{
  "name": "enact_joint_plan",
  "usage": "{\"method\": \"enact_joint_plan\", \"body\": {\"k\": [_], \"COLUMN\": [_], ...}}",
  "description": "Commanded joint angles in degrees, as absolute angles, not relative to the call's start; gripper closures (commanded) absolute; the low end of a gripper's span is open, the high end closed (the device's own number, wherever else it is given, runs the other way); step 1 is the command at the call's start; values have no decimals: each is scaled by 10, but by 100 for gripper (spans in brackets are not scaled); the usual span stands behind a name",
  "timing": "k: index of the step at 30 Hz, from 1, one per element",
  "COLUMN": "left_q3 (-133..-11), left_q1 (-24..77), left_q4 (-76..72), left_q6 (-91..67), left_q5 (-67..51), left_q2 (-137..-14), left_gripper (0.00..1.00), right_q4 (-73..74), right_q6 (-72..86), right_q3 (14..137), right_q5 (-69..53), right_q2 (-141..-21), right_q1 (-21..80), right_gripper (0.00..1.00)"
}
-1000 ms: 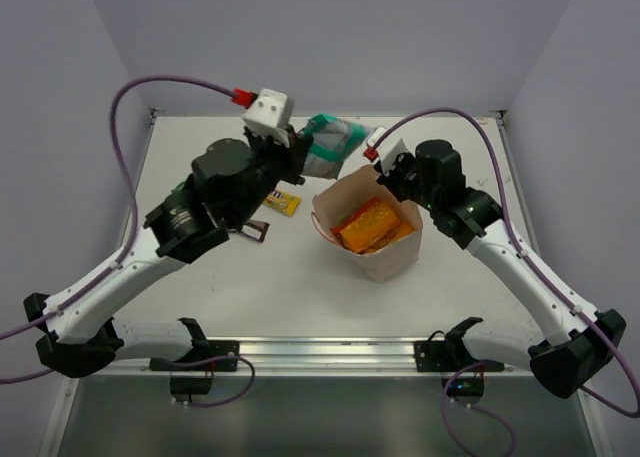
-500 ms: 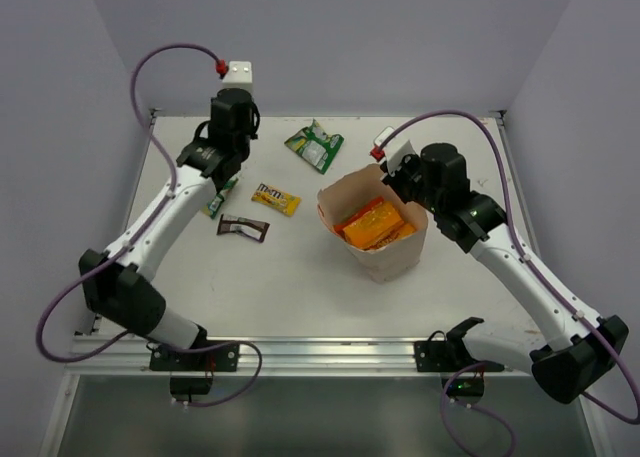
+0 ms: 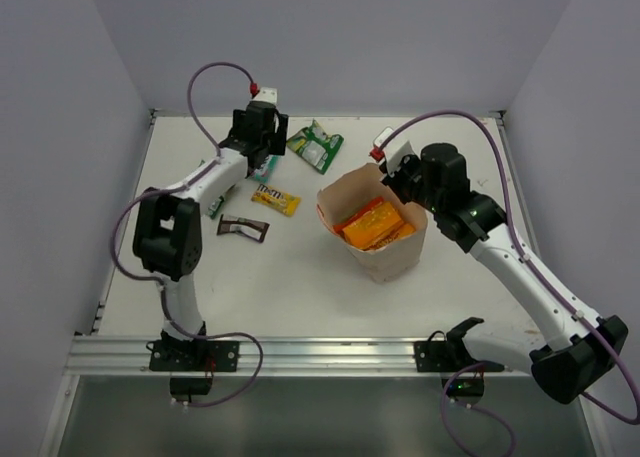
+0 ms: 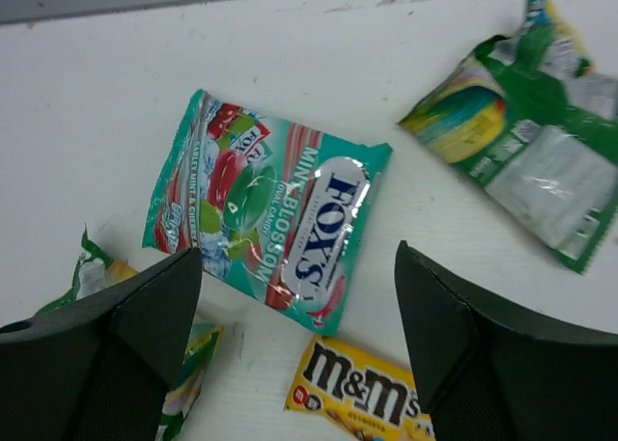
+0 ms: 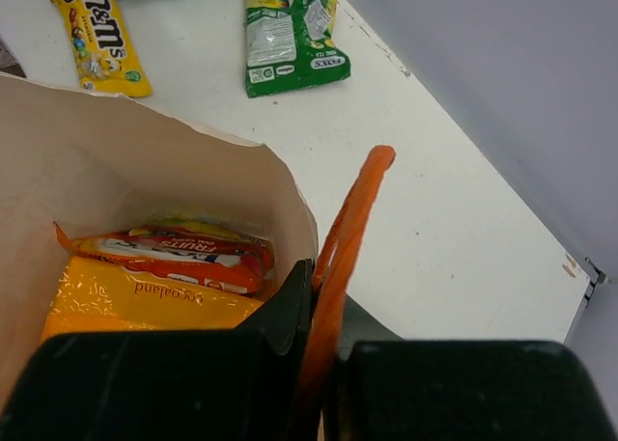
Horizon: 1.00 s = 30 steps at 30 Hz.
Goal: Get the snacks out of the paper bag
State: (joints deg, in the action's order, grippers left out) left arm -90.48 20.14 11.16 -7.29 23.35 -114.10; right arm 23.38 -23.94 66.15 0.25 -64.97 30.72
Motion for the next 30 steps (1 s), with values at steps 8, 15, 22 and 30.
{"method": "enact_joint_plan", "body": {"k": [8, 15, 22, 30], "left_q3": [-766, -701, -688, -647], "left_q1": [348, 466, 547, 570], "left_q4": [94, 110, 99, 57], "left_q6": [-106, -114, -143, -183], "left_q5": [34, 43, 98, 163], "left_q2": [-684, -689, -745, -744], "left_gripper": [13, 19, 27, 32], "right_q4": [177, 157, 127, 133], "right_q6": [-316, -362, -404, -439], "right_q3": [749, 771, 782, 819], "right_q5": [-18, -33, -1, 13], "right_q2": [-651, -681, -695, -690], "right_q1": [308, 312, 340, 354], "right_gripper": [100, 100, 100, 100]}}
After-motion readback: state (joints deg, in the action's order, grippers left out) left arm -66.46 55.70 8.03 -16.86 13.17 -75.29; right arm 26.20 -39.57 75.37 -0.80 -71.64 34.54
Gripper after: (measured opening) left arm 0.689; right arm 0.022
